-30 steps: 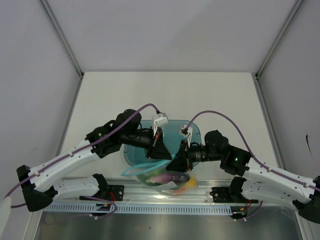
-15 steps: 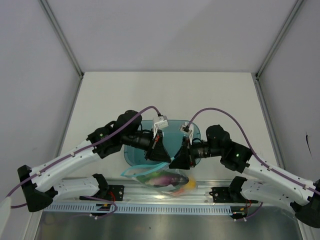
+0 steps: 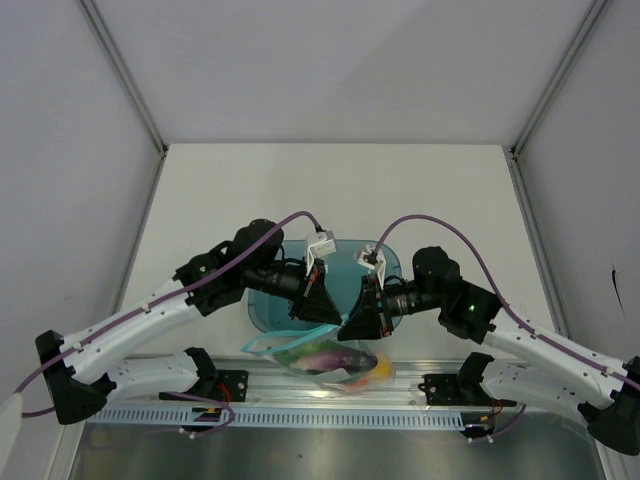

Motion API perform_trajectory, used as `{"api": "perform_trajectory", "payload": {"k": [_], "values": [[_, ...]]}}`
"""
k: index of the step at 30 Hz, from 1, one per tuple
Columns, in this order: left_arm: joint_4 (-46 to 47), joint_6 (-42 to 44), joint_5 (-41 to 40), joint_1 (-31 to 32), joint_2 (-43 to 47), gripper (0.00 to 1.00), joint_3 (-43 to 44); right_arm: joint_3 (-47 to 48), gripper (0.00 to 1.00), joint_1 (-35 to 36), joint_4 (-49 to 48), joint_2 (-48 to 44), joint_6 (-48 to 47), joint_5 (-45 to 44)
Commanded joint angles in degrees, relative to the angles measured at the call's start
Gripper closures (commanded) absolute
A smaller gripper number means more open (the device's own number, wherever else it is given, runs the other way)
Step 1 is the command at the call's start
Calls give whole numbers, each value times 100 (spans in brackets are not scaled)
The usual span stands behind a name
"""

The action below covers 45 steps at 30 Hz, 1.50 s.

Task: Place the food in the zip-top bag and seal the zipper
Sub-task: Zip the zipper food storage bag at the center of the board.

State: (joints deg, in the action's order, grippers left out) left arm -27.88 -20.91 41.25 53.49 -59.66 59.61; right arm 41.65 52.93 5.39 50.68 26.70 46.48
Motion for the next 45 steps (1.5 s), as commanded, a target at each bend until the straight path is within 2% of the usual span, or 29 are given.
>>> {"api": "perform_trajectory", "payload": {"k": [1,2,3,5,8,11,15,17,21,33,45], "values": [[160,69,181,-67,-46,99,138,203,83,51,-345,4,72,186],[160,69,181,-67,-55,99,156,195,86,42,-406,4,107,186],[160,69,181,-67,-63,100,164,195,95,51,-424,4,134,151],[160,60,181,-67,-72,99,165,177,100,60,-468,4,221,90],[125,69,199,-67,-90,99,165,133,100,104,-688,-14,353,-129],[81,104,199,-76,-81,99,147,-42,100,130,-837,-198,450,-788],[-42,157,172,-76,-72,99,77,-350,100,139,-1618,-427,1186,-1202],[-68,175,155,-76,-81,100,50,-368,100,244,-1708,-532,1259,-1665],[-226,245,-29,-94,-55,99,68,-429,100,297,-1866,-927,1443,-2028],[-235,315,172,-225,51,99,-143,-456,100,236,-1602,-1376,1549,-2354],[-728,535,313,-331,551,100,-406,-324,100,-239,-1005,-1947,1426,-2635]]}}
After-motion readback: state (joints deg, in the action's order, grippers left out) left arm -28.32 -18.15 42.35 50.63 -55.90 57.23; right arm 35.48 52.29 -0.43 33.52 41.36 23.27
